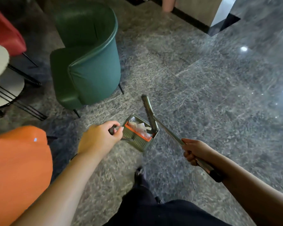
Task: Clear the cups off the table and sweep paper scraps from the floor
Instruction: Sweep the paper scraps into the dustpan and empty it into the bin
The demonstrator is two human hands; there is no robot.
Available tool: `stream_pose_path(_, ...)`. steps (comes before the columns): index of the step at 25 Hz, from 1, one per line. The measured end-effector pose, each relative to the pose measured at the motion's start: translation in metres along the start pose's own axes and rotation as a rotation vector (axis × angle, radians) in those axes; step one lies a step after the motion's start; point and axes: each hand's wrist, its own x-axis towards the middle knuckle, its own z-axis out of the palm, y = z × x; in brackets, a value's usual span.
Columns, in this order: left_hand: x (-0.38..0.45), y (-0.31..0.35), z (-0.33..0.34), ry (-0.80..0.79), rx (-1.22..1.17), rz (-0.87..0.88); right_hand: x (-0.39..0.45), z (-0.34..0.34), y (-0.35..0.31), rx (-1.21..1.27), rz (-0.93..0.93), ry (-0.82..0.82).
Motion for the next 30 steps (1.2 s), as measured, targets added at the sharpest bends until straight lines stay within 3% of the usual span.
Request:
stream_pose_path(13,0.406,0.121,0.033,0.052,0.004,0.266,0.183,-0.087,-0.314,0.094,-0.048,0.041)
stream_pose_path(23,0.699,0.250,0.063,0.089,-0.010,0.211,0.353,-0.201,-0.584,0.067,-0.034,0.001)
stream_pose_path(30,0.909,0.312,0.066,0.138,-0.071,0.225,0.463,-0.241,-0.763,-0.009,-0.055,0.023)
